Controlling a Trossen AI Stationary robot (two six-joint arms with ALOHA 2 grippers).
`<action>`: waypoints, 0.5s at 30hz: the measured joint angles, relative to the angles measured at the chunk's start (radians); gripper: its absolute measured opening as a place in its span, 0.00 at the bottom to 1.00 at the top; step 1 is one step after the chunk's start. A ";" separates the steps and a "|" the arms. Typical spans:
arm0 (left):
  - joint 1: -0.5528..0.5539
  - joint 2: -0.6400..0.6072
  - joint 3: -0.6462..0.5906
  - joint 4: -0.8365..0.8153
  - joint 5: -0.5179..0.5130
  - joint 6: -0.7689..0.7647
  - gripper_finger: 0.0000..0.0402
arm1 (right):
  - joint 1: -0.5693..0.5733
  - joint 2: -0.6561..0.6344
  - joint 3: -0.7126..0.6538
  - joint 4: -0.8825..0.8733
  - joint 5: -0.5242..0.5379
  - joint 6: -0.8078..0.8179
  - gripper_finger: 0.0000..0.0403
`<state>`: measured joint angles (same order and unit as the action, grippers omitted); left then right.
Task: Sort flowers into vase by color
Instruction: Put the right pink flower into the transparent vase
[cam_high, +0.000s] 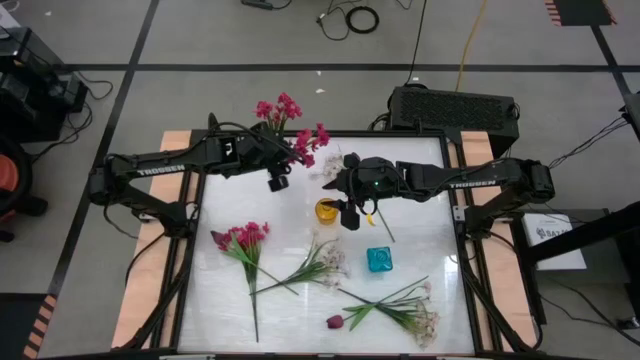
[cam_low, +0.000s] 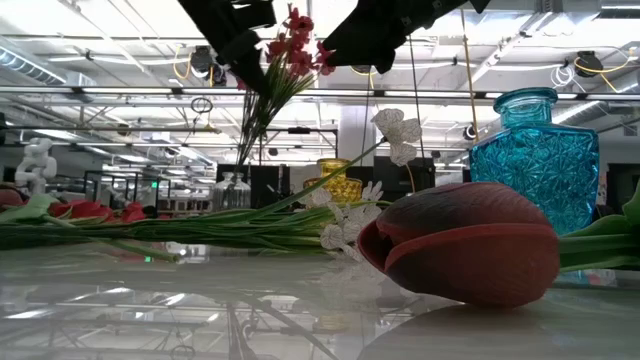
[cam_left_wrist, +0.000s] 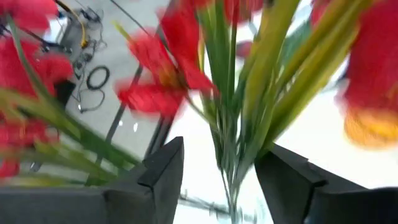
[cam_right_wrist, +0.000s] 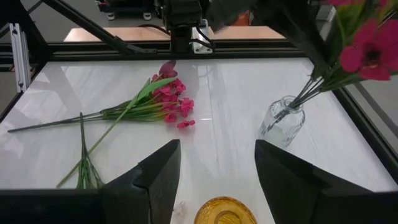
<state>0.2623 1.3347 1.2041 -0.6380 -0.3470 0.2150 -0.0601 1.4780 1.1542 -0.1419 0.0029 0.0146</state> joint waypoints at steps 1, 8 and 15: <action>0.000 -0.007 0.000 -0.019 0.000 0.000 0.51 | 0.000 0.000 0.000 -0.004 0.000 0.000 0.49; 0.000 -0.078 0.000 -0.123 -0.003 0.000 0.55 | 0.000 0.000 0.000 -0.016 0.000 0.000 0.49; 0.000 -0.139 0.000 -0.174 -0.003 -0.040 0.55 | 0.000 0.000 0.000 -0.014 0.005 0.007 0.49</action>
<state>0.2623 1.1960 1.2045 -0.8121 -0.3504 0.1754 -0.0601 1.4784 1.1542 -0.1555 0.0079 0.0212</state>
